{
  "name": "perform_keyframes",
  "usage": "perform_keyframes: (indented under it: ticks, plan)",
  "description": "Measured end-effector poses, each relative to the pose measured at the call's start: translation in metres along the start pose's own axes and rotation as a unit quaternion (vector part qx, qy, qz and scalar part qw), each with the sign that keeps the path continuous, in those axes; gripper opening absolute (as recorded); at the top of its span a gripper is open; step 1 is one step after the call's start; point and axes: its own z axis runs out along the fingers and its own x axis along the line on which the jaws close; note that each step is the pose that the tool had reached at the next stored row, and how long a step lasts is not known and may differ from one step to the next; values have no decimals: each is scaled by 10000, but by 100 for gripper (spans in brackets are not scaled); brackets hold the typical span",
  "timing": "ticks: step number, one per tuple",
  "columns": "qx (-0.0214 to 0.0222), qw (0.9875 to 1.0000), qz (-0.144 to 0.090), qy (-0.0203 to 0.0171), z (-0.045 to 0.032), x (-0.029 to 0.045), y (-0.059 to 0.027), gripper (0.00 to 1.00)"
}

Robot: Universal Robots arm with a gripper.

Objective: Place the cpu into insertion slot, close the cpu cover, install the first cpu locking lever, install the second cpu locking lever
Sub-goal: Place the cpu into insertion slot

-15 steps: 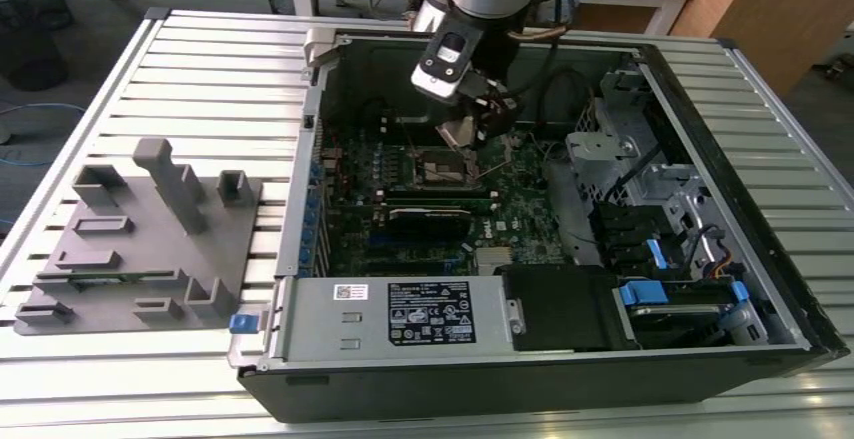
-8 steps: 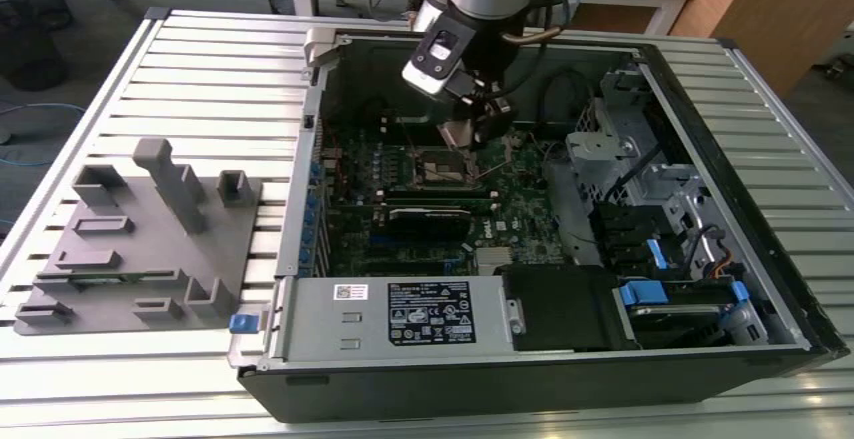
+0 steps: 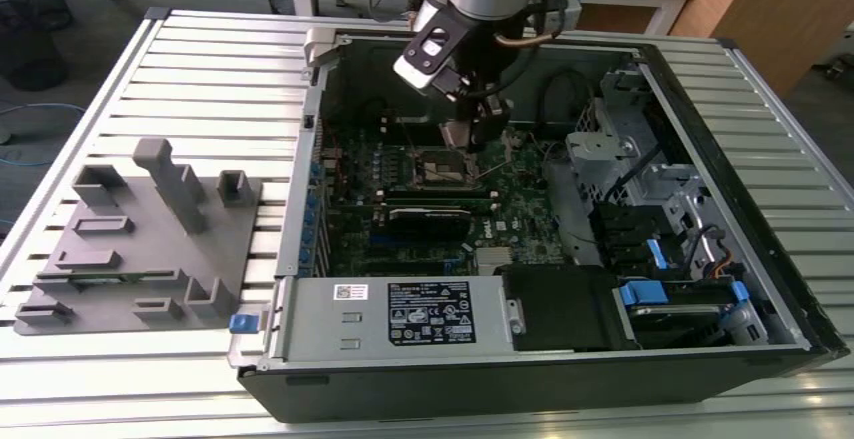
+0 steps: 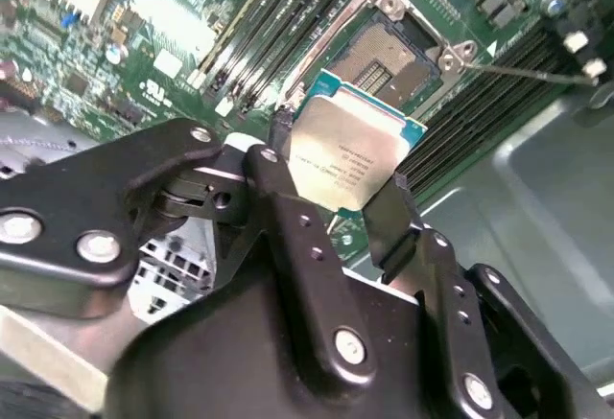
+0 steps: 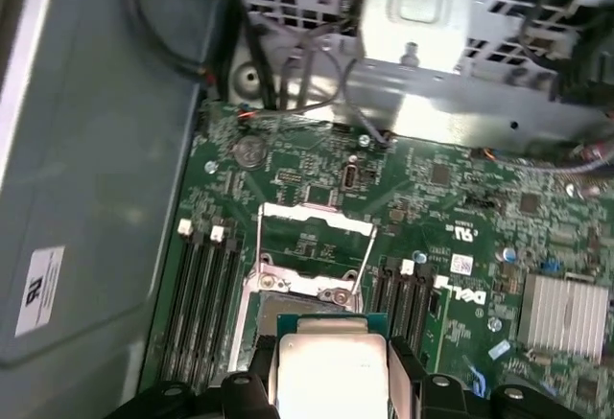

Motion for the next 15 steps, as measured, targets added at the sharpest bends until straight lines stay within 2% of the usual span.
perform_keyframes:
  ticks: [5,12,15]
  plan:
    - [-5,9993,385,-32,2,0,0,54]
    - [-5,9992,395,-33,3,0,0,54]
    - [-8,9982,597,-49,11,0,-1,54]
